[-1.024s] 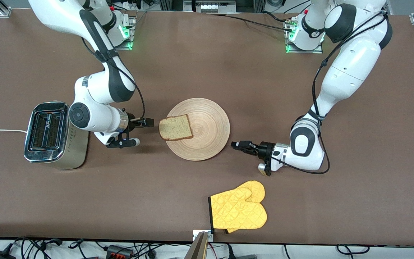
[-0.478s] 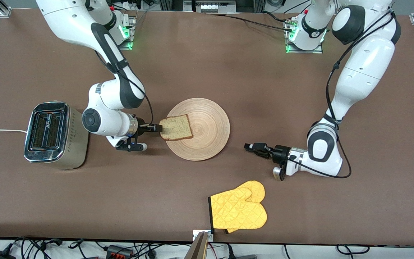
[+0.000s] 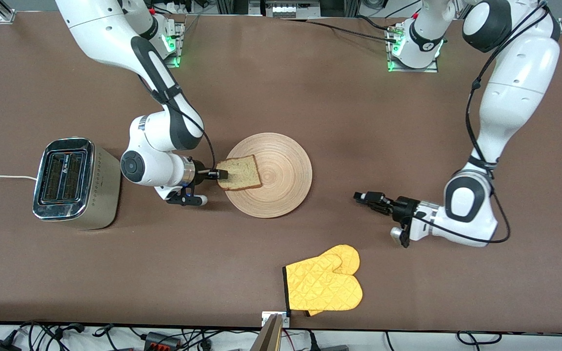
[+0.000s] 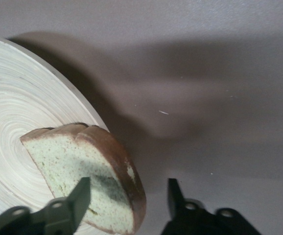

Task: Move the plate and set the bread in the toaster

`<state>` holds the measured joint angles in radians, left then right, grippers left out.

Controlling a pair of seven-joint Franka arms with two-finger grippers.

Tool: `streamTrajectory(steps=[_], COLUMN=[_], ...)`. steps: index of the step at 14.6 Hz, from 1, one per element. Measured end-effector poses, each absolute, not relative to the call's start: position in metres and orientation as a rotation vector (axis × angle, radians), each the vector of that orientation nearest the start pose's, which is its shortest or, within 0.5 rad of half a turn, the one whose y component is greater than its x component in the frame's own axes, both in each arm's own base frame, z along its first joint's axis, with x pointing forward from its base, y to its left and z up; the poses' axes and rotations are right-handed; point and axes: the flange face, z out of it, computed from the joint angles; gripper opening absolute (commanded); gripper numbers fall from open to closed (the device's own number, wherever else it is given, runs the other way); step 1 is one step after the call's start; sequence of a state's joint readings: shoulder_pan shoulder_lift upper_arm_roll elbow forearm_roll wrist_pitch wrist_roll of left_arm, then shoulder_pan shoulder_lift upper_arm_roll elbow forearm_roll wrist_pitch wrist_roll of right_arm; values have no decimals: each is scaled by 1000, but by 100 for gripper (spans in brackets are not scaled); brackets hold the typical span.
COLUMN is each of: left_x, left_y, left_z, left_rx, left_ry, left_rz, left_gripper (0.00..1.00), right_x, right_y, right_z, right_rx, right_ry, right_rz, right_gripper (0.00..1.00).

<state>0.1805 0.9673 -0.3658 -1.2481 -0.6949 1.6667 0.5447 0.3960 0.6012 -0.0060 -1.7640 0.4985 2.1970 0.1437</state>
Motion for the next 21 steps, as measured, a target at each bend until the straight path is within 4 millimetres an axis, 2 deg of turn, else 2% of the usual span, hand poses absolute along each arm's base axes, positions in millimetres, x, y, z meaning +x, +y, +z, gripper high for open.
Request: streamTrajectory(steps=[1, 2, 4, 6, 7, 10, 11, 13, 14, 16, 17, 21], left_x=[701, 703, 703, 697, 691, 680, 676, 665, 657, 645, 642, 639], left_y=[-115, -100, -61, -28, -18, -8, -8, -6, -4, -3, -4, -7], left_z=[224, 237, 256, 282, 298, 358, 386, 441, 461, 480, 486, 496], left_rx=[2053, 2085, 2156, 2219, 2255, 2430, 2495, 2614, 2659, 2688, 2705, 2739], left_ry=[-418, -436, -467, -488, -490, -465, -459, -483, -502, -510, -487, -432], left_rz=[-345, -368, -409, -471, -521, -598, -598, -566, -572, -617, -623, -625], left_gripper=[31, 31, 31, 32, 33, 36, 51, 52, 51, 55, 64, 60], right_x=[592, 592, 593, 598, 601, 612, 614, 616, 616, 617, 618, 620], right_y=[262, 262, 263, 267, 268, 265, 263, 254, 246, 221, 203, 130], right_z=[212, 211, 212, 219, 224, 239, 246, 266, 278, 309, 327, 389], right_rx=[-2800, -2800, -2796, -2791, -2789, -2784, -2782, -2780, -2783, -2842, -2896, -3081], right_ry=[117, 118, 119, 111, 107, 109, 109, 108, 106, 68, 42, 38], right_rz=[366, 368, 364, 341, 327, 288, 284, 301, 321, 360, 375, 399], right_gripper=[36, 19, 5, 0, 0, 0, 0, 0, 0, 0, 0, 0])
